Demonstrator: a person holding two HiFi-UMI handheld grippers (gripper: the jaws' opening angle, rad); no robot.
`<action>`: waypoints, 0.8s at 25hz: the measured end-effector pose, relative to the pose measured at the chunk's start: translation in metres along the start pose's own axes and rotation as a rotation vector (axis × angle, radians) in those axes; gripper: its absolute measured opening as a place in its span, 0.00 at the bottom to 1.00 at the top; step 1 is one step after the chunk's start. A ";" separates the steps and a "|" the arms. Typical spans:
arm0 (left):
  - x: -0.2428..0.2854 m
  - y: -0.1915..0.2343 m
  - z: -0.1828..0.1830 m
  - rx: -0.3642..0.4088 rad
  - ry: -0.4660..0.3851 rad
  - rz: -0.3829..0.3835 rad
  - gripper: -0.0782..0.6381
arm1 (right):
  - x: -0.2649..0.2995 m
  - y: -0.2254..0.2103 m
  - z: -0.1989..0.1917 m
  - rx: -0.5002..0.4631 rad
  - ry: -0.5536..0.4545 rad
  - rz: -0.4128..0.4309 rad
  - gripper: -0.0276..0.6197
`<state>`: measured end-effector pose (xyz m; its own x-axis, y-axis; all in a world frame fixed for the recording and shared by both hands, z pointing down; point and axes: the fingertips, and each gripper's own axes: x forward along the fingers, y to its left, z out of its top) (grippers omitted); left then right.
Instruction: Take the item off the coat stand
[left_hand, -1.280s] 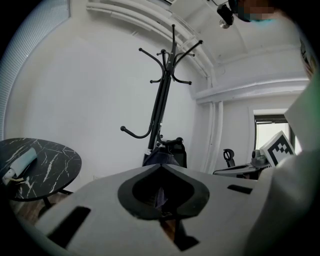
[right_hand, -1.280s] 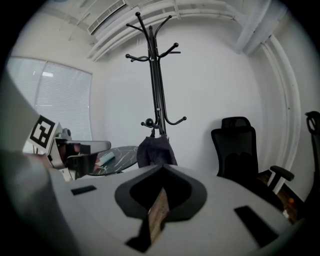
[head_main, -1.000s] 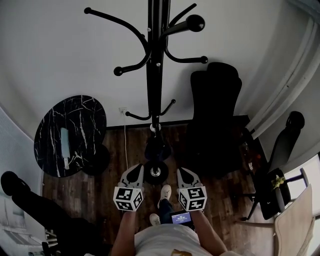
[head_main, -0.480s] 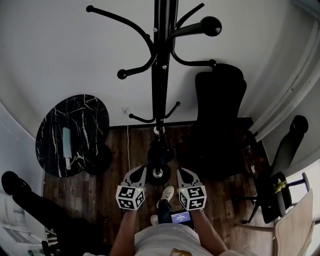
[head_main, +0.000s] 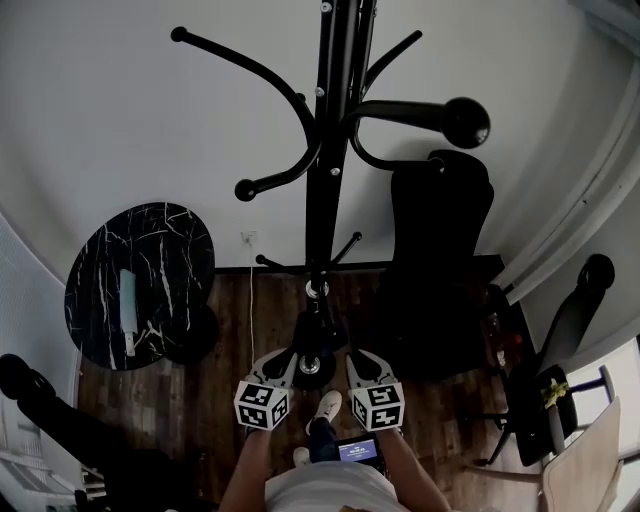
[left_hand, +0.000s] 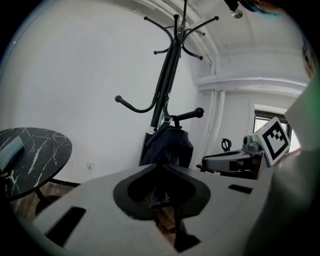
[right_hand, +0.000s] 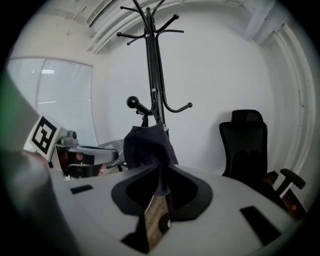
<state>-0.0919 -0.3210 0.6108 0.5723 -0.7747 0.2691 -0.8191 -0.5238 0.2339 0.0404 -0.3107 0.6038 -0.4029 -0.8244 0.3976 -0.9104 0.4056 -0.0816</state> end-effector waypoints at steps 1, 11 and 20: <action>0.003 0.002 0.000 -0.001 0.005 -0.003 0.14 | 0.004 -0.001 0.001 0.000 0.002 0.003 0.15; 0.031 0.014 -0.003 -0.013 0.036 -0.006 0.27 | 0.041 -0.014 0.004 -0.030 0.024 0.003 0.21; 0.045 0.017 -0.002 -0.005 0.043 -0.008 0.27 | 0.061 -0.011 0.001 -0.040 0.053 0.037 0.24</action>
<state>-0.0807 -0.3638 0.6290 0.5800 -0.7544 0.3072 -0.8144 -0.5279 0.2411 0.0253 -0.3659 0.6278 -0.4294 -0.7869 0.4432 -0.8903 0.4513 -0.0613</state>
